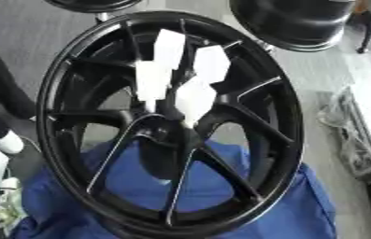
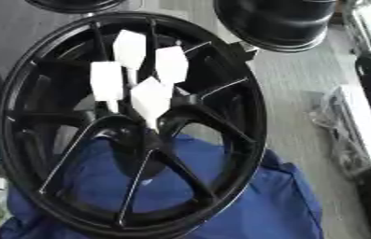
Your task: Pull the pin out of the wheel hub.
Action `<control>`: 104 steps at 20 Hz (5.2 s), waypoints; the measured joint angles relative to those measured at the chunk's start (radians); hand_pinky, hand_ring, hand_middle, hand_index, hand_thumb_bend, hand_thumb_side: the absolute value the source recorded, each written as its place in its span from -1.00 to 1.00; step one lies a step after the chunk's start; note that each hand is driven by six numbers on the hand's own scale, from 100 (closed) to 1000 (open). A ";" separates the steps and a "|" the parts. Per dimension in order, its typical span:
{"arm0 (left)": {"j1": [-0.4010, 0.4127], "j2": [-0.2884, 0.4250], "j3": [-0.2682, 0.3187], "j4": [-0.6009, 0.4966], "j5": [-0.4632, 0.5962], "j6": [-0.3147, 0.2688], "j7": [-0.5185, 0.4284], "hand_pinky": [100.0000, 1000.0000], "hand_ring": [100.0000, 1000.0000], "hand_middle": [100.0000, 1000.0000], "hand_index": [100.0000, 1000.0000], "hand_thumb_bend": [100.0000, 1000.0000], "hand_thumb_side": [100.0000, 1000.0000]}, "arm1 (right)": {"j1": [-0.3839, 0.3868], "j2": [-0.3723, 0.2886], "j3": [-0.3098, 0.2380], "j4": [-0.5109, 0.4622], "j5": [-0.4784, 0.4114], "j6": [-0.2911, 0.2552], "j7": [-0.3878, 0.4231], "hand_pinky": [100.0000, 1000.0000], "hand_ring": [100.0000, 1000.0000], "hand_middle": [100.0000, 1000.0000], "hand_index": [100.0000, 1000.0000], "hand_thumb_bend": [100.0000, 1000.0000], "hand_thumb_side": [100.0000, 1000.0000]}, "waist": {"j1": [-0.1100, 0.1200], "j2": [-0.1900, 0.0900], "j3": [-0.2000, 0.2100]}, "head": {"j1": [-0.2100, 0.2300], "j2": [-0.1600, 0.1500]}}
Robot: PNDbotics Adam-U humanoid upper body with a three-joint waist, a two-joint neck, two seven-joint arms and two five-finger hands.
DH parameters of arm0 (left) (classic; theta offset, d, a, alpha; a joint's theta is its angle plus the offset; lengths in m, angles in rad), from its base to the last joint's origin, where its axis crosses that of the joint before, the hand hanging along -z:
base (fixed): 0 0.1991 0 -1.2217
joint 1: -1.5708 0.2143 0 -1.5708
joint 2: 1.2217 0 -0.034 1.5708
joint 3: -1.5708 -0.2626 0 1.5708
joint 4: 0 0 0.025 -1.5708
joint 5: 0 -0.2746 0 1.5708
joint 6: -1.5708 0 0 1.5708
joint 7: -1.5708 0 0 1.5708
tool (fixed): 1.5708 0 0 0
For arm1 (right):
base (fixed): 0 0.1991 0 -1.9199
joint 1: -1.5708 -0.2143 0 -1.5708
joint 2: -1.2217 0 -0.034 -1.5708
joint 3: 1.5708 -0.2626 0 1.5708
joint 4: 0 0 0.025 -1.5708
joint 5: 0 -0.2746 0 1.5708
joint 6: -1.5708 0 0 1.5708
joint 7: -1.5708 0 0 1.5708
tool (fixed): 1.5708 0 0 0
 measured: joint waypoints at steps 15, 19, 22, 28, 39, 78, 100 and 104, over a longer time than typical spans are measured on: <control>0.000 0.007 -0.006 0.000 -0.001 0.007 -0.005 0.27 0.36 0.12 0.31 -0.93 0.63 | -0.198 -0.150 0.196 -0.092 0.176 0.025 0.560 0.63 0.46 0.46 0.59 -0.31 -0.18 | -0.017 0.000 0.012 | -0.008 0.000; 0.000 0.013 -0.007 0.000 -0.001 0.009 -0.009 0.27 0.35 0.11 0.31 -0.93 0.63 | -0.243 -0.146 0.224 -0.085 0.213 0.012 0.740 0.65 0.49 0.47 0.60 -0.43 -0.09 | -0.020 0.000 0.012 | -0.010 0.000; 0.001 0.015 -0.007 0.000 -0.001 0.009 -0.010 0.27 0.35 0.11 0.31 -0.93 0.63 | -0.270 -0.129 0.236 -0.072 0.232 0.004 0.860 0.66 0.50 0.48 0.61 -0.46 -0.06 | -0.021 0.000 0.012 | -0.010 0.000; 0.001 0.015 -0.008 0.000 -0.001 0.012 -0.014 0.27 0.36 0.11 0.31 -0.94 0.63 | -0.292 -0.112 0.280 -0.061 0.243 -0.003 0.932 0.65 0.50 0.47 0.60 -0.47 -0.04 | -0.024 0.000 0.013 | -0.009 0.000; 0.001 0.015 -0.013 0.000 -0.001 0.017 -0.018 0.27 0.36 0.11 0.30 -0.94 0.63 | -0.301 -0.103 0.362 -0.068 0.212 0.012 0.938 0.64 0.49 0.47 0.62 -0.42 -0.06 | -0.025 0.000 0.014 | -0.009 -0.001; -0.001 0.015 -0.020 0.001 -0.001 0.023 -0.030 0.28 0.38 0.12 0.30 -0.96 0.65 | -0.318 -0.043 0.471 0.025 0.257 0.019 0.937 0.61 0.49 0.46 0.65 -0.16 -0.22 | -0.026 0.001 0.022 | 0.004 0.000; -0.006 0.015 -0.032 0.006 0.000 0.025 -0.044 0.28 0.39 0.13 0.30 -0.97 0.67 | -0.318 -0.026 0.501 0.064 0.266 0.026 0.936 0.58 0.45 0.40 0.59 -0.19 -0.42 | -0.026 0.007 0.028 | 0.004 0.000; -0.006 0.015 -0.032 0.006 0.000 0.026 -0.046 0.28 0.39 0.13 0.30 -0.97 0.67 | -0.318 -0.025 0.501 0.071 0.269 0.028 0.937 0.57 0.45 0.40 0.59 -0.20 -0.45 | -0.026 0.007 0.029 | 0.002 0.000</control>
